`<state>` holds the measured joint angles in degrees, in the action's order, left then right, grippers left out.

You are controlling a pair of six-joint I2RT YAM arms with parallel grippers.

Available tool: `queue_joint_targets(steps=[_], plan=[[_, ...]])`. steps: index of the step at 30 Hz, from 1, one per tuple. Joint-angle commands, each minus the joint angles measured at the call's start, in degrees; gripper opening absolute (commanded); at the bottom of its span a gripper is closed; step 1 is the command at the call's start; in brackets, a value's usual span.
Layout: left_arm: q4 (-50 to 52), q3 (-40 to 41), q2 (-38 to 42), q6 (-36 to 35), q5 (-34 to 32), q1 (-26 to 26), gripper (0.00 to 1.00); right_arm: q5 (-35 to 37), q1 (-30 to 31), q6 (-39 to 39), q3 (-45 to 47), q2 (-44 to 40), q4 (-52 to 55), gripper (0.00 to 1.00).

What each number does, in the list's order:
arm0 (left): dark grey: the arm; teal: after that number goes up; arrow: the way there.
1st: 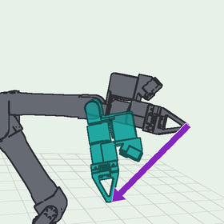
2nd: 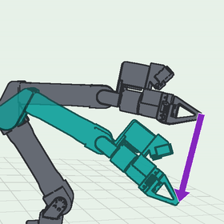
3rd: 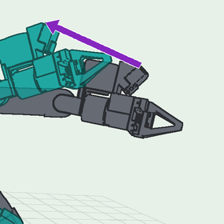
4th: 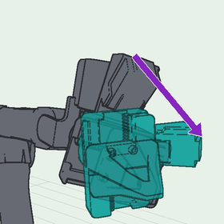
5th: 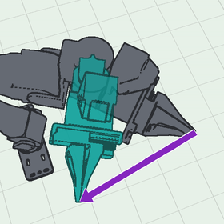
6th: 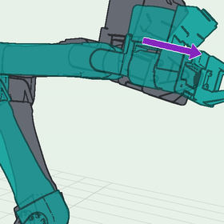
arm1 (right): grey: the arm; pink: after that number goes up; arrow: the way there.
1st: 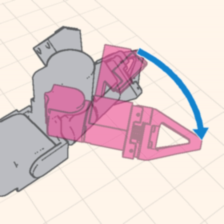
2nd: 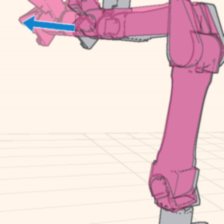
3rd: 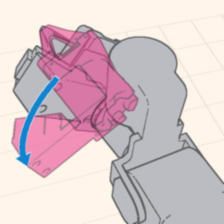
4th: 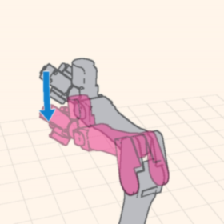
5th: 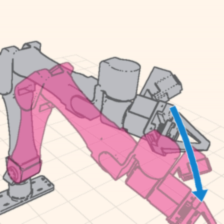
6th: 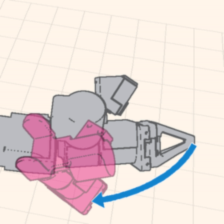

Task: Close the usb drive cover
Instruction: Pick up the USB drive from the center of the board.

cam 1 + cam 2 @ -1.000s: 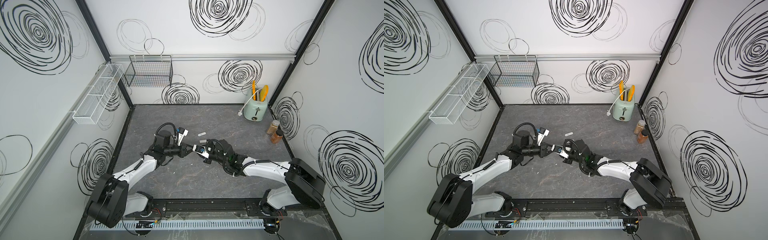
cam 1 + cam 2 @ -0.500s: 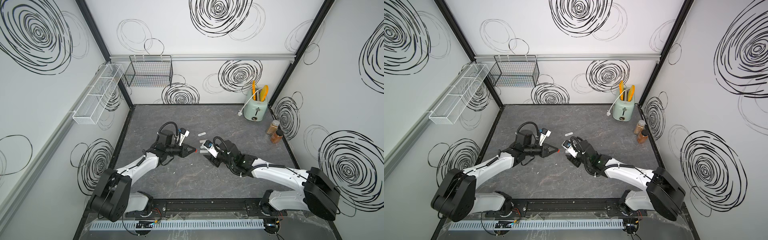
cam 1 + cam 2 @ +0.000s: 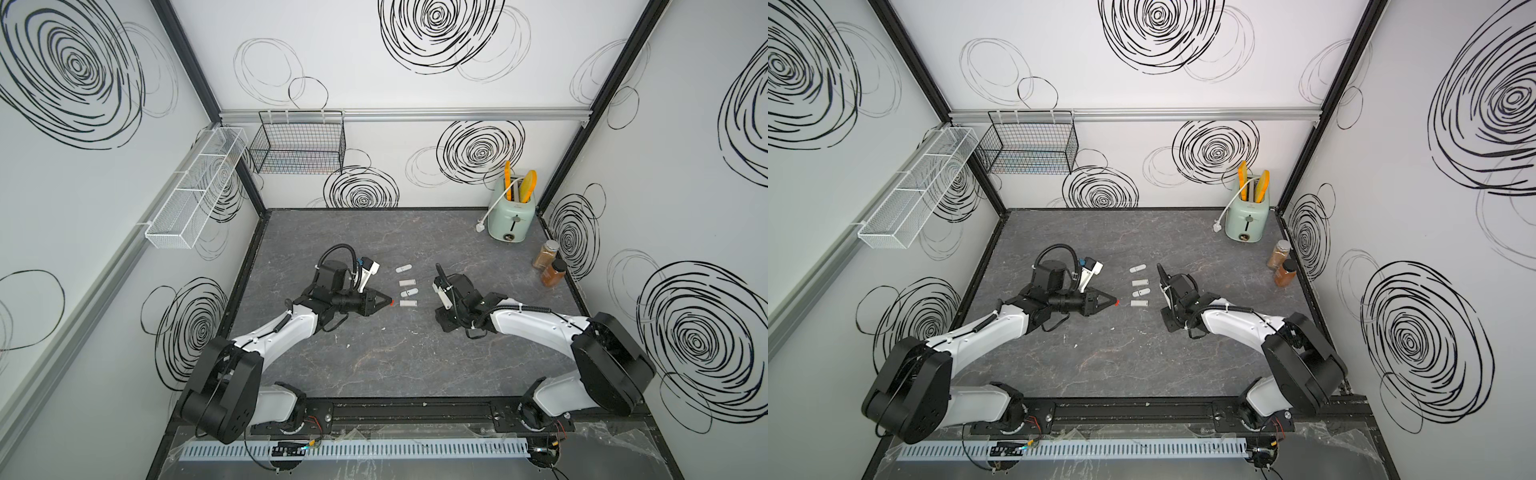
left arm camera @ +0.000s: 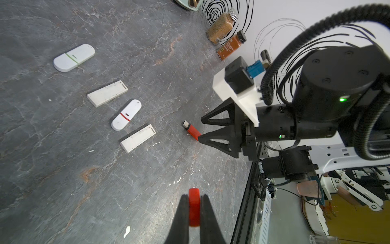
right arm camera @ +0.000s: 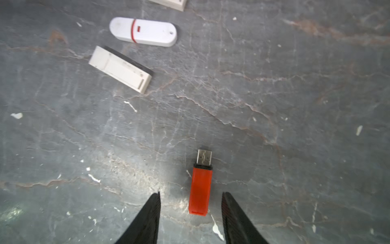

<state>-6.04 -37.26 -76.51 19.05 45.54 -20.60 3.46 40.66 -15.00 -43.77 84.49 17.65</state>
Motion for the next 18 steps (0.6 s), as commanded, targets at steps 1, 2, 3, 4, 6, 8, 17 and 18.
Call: queue_joint_targets(steps=[1, 2, 3, 4, 6, 8, 17, 18], plan=[[-0.26, -1.16, 0.72, -1.62, -0.43, -0.23, 0.0, 0.01, -0.02, -3.45, -3.75, 2.16, 5.04, 0.47], [-0.26, -1.16, 0.81, -1.68, -0.45, -0.15, 0.0, -0.16, 0.03, -3.96, -4.39, 2.94, 5.6, 0.46], [-0.58, -1.0, 0.79, -1.73, -0.5, -0.14, 0.0, -0.62, 0.09, -4.15, -4.52, 3.6, 5.59, 0.45], [-0.89, -0.83, 0.82, -1.73, -0.45, -0.14, 0.0, -0.76, 0.12, -4.16, -4.57, 4.03, 5.33, 0.44], [-0.74, -1.0, 0.84, -1.8, -0.36, -0.18, 0.0, 0.59, -0.14, -4.45, -4.8, 5.04, 6.23, 0.44], [-0.19, -1.33, 0.82, -2.0, -0.45, -0.04, 0.0, 2.3, -0.47, -5.08, -5.27, 5.81, 7.51, 0.43], [-0.88, -0.92, 0.96, -2.08, -0.03, 0.21, 0.0, 2.15, -0.94, -5.74, -5.18, 8.65, 7.2, 0.39], [-0.92, -0.95, 0.99, -2.08, 0.11, 0.21, 0.0, 2.2, -0.94, -5.59, -5.1, 9.2, 7.22, 0.38]])
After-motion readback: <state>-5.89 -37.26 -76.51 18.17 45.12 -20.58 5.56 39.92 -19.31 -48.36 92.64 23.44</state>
